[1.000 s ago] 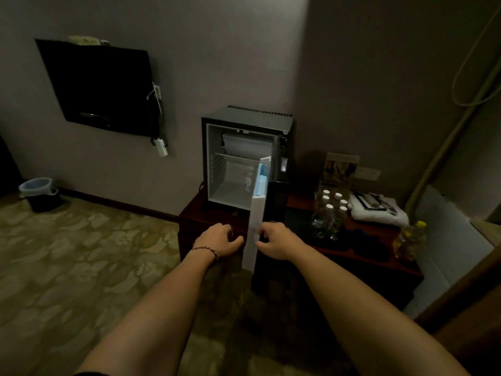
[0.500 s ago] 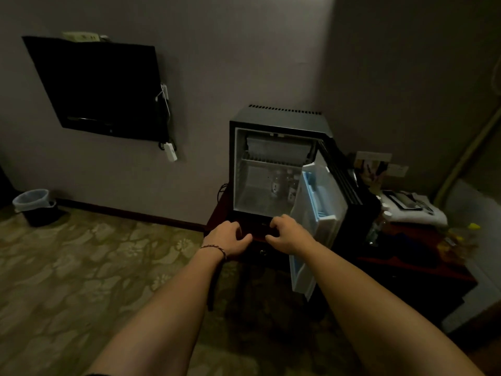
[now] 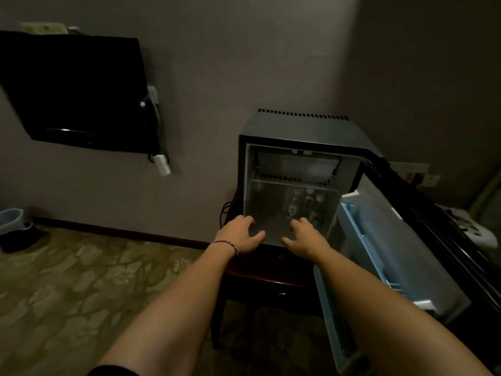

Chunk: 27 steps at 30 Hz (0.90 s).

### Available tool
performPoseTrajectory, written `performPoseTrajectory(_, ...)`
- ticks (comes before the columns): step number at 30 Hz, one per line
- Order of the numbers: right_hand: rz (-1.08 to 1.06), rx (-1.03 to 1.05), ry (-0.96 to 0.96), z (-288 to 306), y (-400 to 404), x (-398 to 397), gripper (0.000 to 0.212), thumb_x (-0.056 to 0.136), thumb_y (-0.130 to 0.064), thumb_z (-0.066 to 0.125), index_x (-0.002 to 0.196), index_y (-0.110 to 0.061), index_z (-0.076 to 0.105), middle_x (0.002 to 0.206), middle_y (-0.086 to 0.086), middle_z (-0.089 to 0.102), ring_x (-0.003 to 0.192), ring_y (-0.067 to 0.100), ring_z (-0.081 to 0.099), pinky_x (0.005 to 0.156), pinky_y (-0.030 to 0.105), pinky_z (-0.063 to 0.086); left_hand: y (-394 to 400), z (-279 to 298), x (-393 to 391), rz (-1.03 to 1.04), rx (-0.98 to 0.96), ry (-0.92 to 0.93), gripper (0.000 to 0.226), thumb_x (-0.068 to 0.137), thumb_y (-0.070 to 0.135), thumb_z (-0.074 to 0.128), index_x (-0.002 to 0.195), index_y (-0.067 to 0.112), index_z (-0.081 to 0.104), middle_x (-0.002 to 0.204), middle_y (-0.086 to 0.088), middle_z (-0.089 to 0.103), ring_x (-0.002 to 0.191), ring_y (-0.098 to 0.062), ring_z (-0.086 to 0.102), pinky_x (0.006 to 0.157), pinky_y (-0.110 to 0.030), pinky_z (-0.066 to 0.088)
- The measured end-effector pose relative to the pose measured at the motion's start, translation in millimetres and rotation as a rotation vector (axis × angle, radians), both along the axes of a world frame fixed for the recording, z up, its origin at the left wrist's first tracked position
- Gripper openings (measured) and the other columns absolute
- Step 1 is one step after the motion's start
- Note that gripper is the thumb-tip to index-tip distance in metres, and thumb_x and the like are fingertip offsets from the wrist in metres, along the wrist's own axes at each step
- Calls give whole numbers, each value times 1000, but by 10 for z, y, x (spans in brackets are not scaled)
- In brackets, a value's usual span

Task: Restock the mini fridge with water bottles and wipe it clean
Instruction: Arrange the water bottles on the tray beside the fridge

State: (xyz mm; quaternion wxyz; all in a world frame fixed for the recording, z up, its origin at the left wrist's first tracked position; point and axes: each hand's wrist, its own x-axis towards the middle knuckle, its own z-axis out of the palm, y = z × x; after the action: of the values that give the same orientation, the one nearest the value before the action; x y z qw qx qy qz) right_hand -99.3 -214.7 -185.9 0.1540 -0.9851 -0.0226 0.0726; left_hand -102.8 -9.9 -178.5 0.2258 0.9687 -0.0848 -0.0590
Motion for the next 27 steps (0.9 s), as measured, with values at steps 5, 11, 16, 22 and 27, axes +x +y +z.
performPoseTrajectory(5,-131,-10,19,-57,-121,407,50,90,-48,63,129,-19,50,128,4,44,112,24,56,94,43,51,-252,-203,597,-149,12,32,61,89,62,52,136,24,47,133,-1,48,115,-19,52,96,-41,49)
performPoseTrajectory(11,-259,-28,-41,-91,-290,762,47,91,-47,60,123,-14,49,125,8,41,111,31,56,91,43,49,-589,-283,1299,-289,46,-11,69,89,64,51,142,21,43,139,-3,43,126,-23,45,104,-42,43)
performPoseTrajectory(16,-395,-27,-80,-185,-421,991,47,92,-46,60,123,-13,48,129,10,39,111,35,57,89,42,48,-822,-386,1784,-386,87,22,75,89,68,46,146,19,40,142,-9,46,125,-27,50,100,-37,45)
performPoseTrajectory(22,-501,28,-63,-369,-375,1337,49,92,-42,61,127,-9,52,134,14,44,117,37,55,93,43,47,-1003,-689,2124,-459,21,74,79,87,67,48,151,25,29,157,-8,28,139,-27,37,112,-38,36)
performPoseTrajectory(27,-548,87,6,-618,-567,1534,44,91,-38,64,127,-16,57,122,13,61,109,32,61,91,38,50,-1059,-742,2323,-534,-19,5,64,95,56,49,147,21,37,151,-13,32,138,-34,34,113,-44,32)
